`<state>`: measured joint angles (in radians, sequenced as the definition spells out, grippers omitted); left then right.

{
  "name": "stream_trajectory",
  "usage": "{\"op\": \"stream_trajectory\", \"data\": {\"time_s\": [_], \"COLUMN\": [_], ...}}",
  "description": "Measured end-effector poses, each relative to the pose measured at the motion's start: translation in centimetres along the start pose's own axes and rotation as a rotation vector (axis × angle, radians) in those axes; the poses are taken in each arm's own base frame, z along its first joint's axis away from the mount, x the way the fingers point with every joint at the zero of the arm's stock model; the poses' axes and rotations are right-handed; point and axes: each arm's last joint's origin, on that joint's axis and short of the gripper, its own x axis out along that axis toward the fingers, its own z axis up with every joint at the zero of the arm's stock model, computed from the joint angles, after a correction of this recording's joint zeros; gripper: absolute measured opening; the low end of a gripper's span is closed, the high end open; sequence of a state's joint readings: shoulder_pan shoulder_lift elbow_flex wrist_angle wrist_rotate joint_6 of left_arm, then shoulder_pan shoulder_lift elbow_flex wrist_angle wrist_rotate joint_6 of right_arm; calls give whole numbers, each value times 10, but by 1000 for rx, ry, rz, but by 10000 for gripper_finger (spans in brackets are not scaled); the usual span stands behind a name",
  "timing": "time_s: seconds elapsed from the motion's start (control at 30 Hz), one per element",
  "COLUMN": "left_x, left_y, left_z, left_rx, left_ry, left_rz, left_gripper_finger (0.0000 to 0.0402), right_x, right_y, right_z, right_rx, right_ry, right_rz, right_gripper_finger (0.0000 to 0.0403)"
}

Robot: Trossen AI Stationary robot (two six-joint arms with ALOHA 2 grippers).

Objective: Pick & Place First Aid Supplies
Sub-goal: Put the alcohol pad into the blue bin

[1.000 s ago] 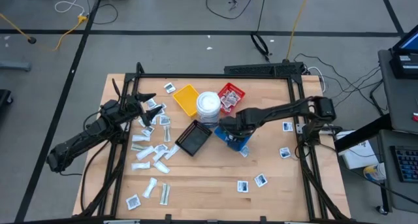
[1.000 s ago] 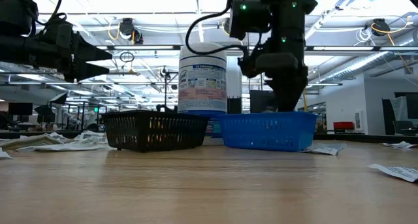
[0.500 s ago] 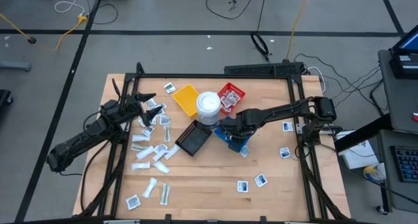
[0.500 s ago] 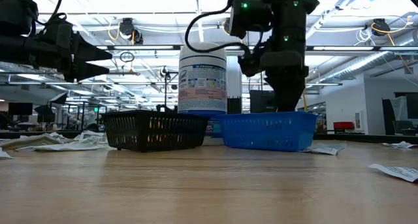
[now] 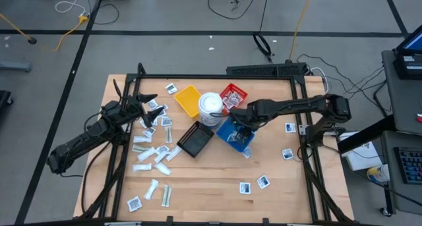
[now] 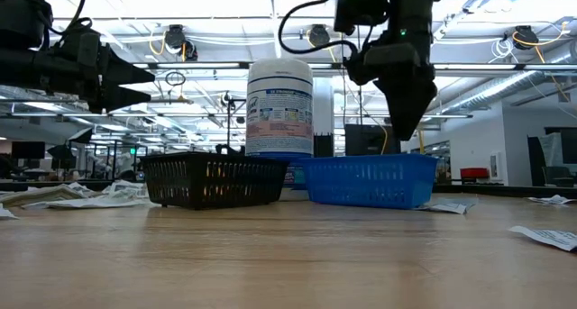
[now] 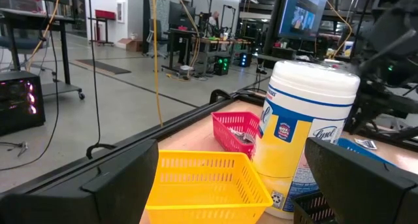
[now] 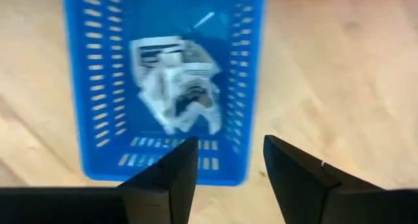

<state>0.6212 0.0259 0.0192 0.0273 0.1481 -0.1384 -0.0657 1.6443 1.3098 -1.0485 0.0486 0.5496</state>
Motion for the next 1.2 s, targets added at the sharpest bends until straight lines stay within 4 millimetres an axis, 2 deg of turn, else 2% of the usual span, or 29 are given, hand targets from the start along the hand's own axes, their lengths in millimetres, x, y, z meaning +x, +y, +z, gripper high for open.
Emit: {"op": "stream_trajectory", "data": {"time_s": [0.23,0.4,0.9,1.2], "left_x": [0,0,0,0], "left_y": [0,0,0,0], "left_z": [0,0,0,0], "left_rx": [0,0,0,0], "left_ry": [0,0,0,0], "left_rz": [0,0,0,0], "left_gripper_finger": [392,392,392,392], "right_x": [0,-5,3,8], "right_y": [-11,-29,-99,-135], "right_z": [3,-5,-66,-91], "right_rx": [73,199,527,716], "right_ry": [25,21,50,85], "right_rz": [-19,-27,-65,-103], "right_gripper_finger": [167,167,166,166]}}
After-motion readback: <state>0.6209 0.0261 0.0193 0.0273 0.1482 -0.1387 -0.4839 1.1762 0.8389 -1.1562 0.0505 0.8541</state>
